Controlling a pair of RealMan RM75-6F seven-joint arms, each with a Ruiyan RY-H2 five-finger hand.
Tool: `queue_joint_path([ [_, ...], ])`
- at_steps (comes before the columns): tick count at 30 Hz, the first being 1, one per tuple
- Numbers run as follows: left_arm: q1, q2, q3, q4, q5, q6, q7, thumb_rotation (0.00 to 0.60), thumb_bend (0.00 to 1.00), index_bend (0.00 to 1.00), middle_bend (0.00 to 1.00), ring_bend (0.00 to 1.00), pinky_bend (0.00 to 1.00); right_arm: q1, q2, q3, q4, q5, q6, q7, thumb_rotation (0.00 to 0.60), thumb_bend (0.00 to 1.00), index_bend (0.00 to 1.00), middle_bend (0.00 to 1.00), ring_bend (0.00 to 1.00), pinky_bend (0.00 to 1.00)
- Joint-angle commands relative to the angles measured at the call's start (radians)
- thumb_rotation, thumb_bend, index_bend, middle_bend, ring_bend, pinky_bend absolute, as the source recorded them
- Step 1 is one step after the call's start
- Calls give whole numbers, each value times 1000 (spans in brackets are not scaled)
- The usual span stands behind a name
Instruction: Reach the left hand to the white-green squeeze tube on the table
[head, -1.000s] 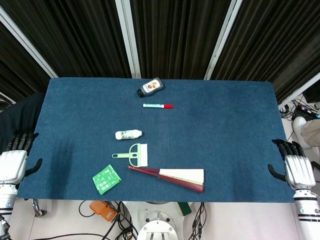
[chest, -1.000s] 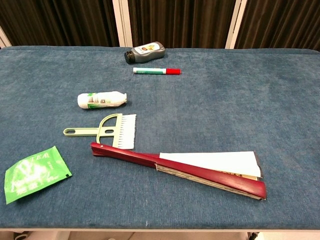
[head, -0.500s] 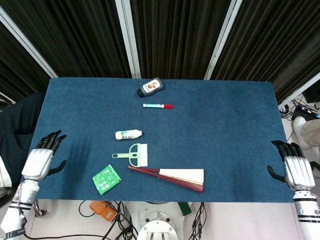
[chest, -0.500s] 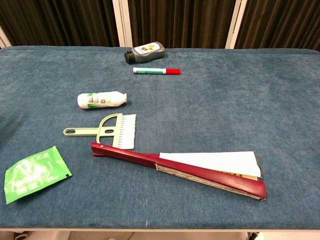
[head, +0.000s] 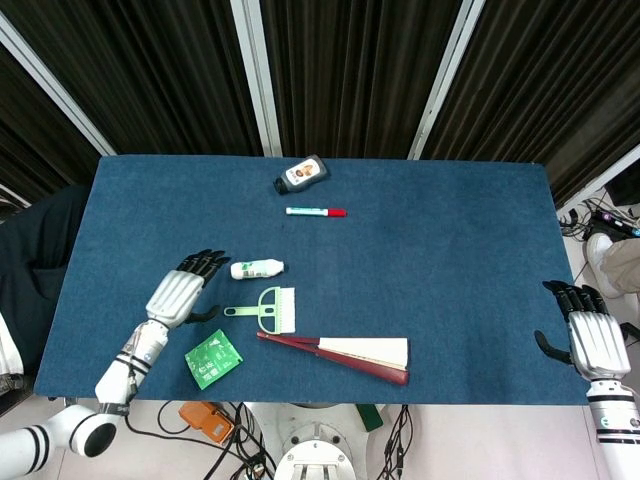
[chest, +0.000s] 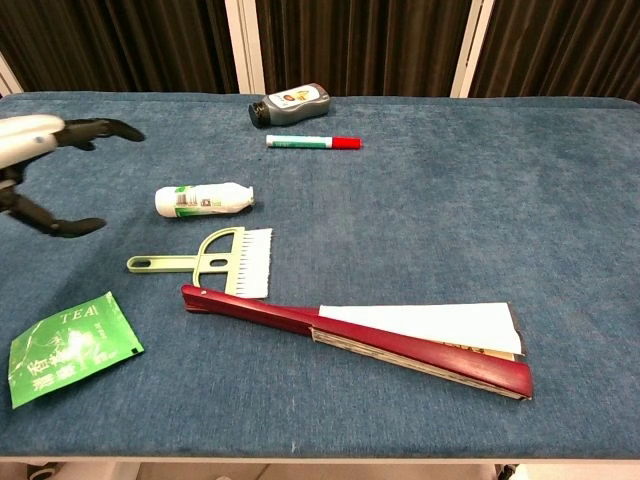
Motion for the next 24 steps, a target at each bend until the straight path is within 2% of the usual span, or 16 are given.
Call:
queue_joint_path([
  [1, -53, -41, -29, 46, -54, -61, 29, 600, 267, 113, 83, 0, 108, 0, 0, 0, 0, 0, 0, 0, 600, 422, 207, 218, 202, 134],
  [13, -174, -131, -59, 152, -191, -187, 110, 600, 271, 118, 143, 0, 108, 1, 1, 1, 0, 4, -3, 1, 600, 421, 207, 218, 202, 134],
  [24, -236, -197, -68, 228, -246, -209, 132, 600, 272, 232, 271, 0, 108, 3, 4, 3, 1, 10, -9, 4, 600, 421, 207, 218, 202, 134],
])
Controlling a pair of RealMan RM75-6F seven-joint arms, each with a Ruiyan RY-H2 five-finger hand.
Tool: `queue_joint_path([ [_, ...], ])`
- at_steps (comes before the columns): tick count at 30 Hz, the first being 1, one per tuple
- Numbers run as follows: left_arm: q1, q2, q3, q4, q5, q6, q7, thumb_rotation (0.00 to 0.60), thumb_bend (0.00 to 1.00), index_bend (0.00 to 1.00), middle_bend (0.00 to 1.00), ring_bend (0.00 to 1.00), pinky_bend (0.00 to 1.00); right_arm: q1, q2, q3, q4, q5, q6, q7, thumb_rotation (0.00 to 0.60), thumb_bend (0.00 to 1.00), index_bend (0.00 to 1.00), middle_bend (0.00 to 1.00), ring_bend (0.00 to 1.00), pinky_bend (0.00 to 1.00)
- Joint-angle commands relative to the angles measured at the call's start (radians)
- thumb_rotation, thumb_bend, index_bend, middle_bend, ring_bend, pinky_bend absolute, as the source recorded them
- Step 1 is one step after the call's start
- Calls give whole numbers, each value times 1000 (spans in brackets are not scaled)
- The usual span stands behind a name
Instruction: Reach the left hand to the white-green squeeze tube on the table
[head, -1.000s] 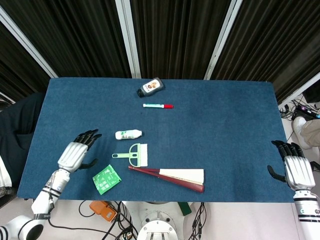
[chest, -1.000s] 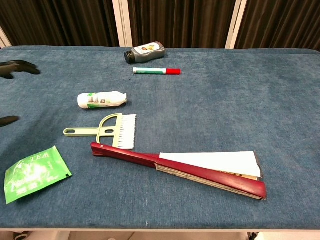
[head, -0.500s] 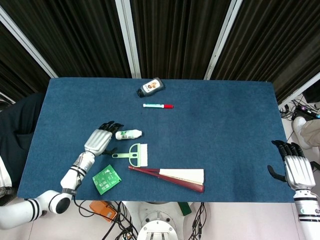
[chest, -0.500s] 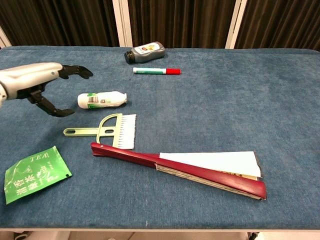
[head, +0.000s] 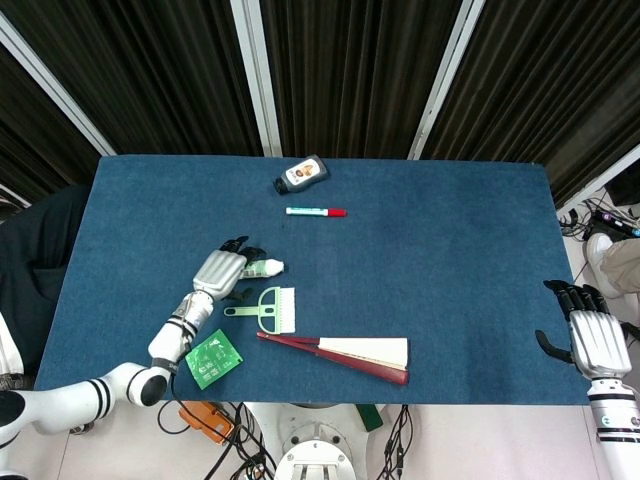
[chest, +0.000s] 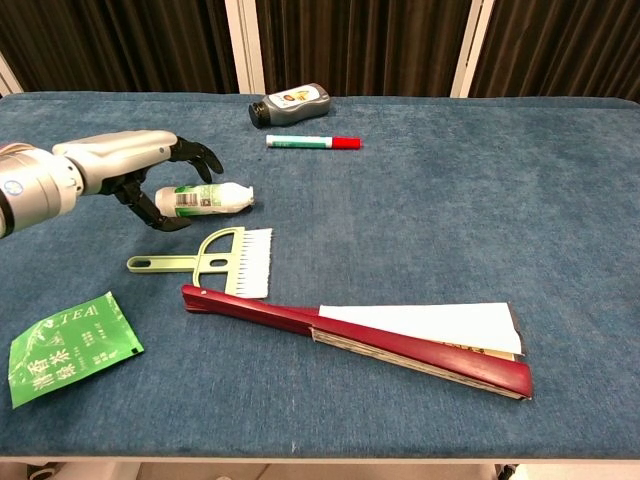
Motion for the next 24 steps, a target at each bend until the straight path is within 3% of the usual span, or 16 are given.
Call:
queue_joint_path([
  [1, -16, -17, -2, 25, -17, -12, 2, 600, 272, 237, 275, 0, 108, 0, 0, 0, 0, 1, 0, 1, 600, 421, 207, 218, 202, 134],
  [8, -40, -41, -10, 72, -43, -17, -7, 600, 282, 276, 332, 33, 108, 2, 1, 0, -2, 2, -5, 1, 600, 422, 207, 218, 202, 134],
  [13, -48, -42, -8, 85, -65, -21, -4, 600, 322, 372, 414, 95, 135, 2, 2, -1, -2, 3, -6, 2, 600, 422, 207, 218, 202, 134],
  [19, -53, -39, -2, 82, -87, -19, 7, 600, 350, 383, 431, 110, 137, 3, 3, -1, -1, 3, -7, 3, 600, 422, 208, 218, 202, 134],
  [24, -52, -25, -6, 66, -95, -10, -4, 600, 406, 411, 502, 172, 136, 2, 3, -1, -3, 2, -6, 3, 600, 422, 207, 218, 202, 135],
])
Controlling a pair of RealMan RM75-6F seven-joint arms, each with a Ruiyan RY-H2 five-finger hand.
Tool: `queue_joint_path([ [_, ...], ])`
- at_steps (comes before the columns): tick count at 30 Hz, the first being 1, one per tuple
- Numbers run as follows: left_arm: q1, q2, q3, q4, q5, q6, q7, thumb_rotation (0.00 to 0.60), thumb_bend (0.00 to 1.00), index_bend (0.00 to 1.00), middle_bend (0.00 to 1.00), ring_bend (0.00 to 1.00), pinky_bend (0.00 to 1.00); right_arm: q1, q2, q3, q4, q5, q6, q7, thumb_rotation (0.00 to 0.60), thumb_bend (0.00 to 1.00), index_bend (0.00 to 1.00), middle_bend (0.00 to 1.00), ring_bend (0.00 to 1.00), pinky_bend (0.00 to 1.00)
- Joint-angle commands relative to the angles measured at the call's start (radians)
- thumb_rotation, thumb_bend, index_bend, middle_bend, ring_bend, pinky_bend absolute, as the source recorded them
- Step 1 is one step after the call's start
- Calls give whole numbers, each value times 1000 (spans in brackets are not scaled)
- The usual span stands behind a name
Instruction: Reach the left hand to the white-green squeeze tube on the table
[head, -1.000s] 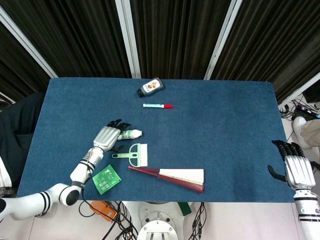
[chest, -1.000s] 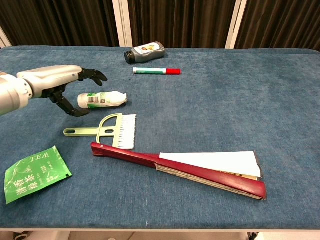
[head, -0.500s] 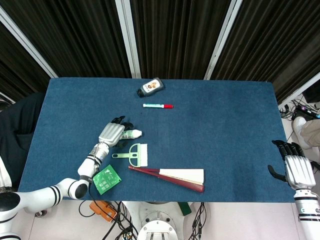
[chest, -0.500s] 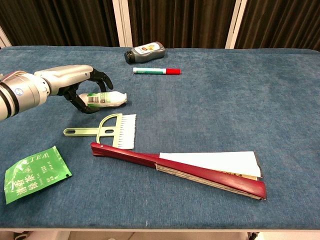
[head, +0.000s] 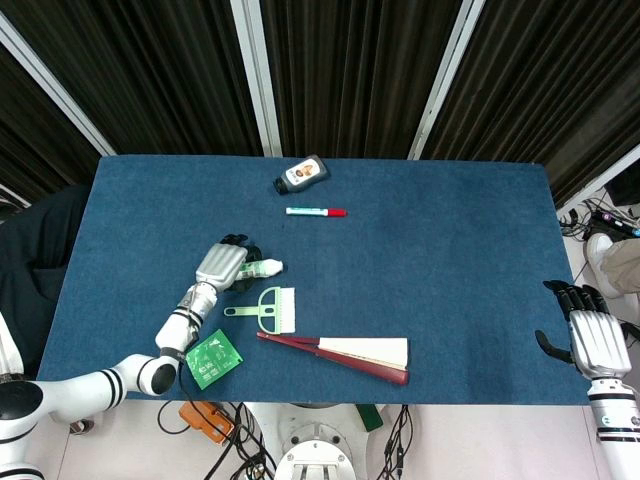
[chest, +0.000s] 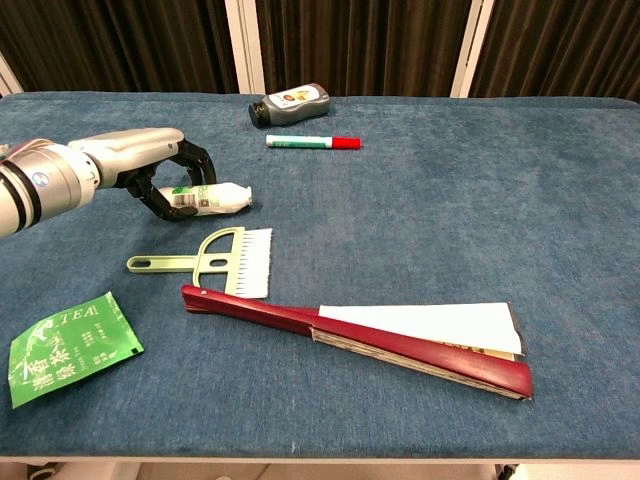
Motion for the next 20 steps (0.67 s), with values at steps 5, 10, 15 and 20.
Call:
queue_joint_path([
  [5, 12, 57, -22, -70, 1, 46, -22, 600, 479, 465, 575, 252, 168, 1, 2, 2, -1, 6, -4, 8, 600, 421, 208, 218, 202, 134],
  [10, 28, 148, -50, -194, 32, 94, -61, 600, 482, 465, 574, 253, 168, 0, 3, 1, -3, 3, -2, 9, 600, 421, 208, 218, 202, 134],
  [15, 49, 285, -89, -358, 64, 135, -101, 600, 473, 465, 573, 252, 168, 0, 3, 0, -3, 4, -4, 6, 600, 422, 208, 218, 202, 134],
  [20, 68, 413, -126, -499, 53, 168, -99, 600, 468, 465, 573, 253, 168, 0, 3, -1, -5, 2, -2, 5, 600, 422, 208, 218, 202, 134],
])
